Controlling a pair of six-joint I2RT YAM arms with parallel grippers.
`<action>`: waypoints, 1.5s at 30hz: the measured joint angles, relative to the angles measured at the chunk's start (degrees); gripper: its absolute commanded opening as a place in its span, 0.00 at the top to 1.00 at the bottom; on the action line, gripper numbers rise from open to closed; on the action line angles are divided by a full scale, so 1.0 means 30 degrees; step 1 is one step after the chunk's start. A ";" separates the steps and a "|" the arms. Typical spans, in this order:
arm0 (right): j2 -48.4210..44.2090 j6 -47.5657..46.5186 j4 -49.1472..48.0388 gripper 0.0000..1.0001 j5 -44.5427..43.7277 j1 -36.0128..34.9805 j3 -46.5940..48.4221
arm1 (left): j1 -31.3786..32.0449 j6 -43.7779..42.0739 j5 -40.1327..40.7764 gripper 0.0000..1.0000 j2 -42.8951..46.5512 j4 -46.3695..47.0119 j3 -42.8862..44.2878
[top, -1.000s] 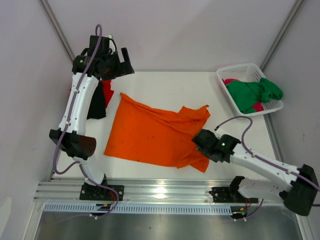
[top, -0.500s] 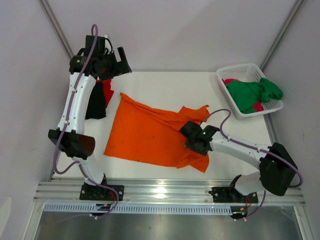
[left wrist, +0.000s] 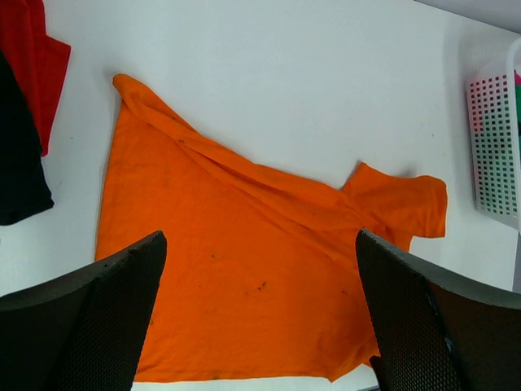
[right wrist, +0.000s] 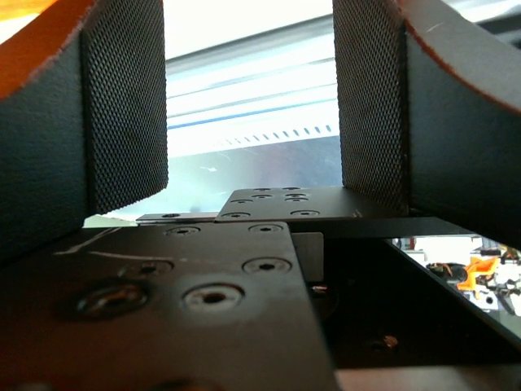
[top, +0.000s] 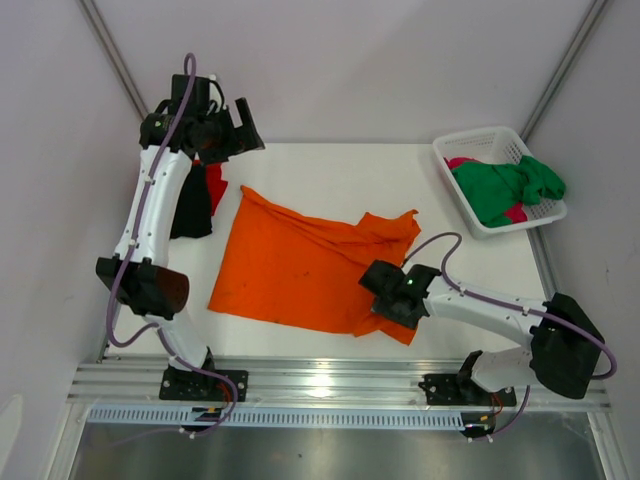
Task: Fold and stack the t-shirts
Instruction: Flatten out the tshirt
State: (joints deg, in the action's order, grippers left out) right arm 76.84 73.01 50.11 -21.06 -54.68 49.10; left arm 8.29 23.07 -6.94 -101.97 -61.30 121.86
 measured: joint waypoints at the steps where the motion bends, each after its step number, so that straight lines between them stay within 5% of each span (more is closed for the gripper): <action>1: -0.0153 0.0182 0.0197 0.37 -0.0022 -0.0044 -0.0095 | 0.0000 0.0000 -0.0051 0.00 0.0000 0.0000 -0.0044; 10: -0.1275 0.1064 0.0554 0.37 -0.0066 -0.0015 -0.1166 | -0.0007 0.0015 -0.0277 0.01 0.0000 0.0117 -0.0066; 28: 0.3883 -0.1858 -0.0933 0.37 0.2339 0.2186 0.0124 | -0.0576 0.0022 -0.0627 0.00 0.1311 0.0117 -0.0087; 45: 0.0911 -0.1027 0.1814 0.37 0.3169 0.2178 -0.1610 | -0.1406 0.0328 -0.1428 0.00 0.1887 0.0109 0.0000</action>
State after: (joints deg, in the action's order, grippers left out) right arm 79.57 69.93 55.55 -11.55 -48.14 44.27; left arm 4.08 24.05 -11.22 -96.31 -60.97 121.86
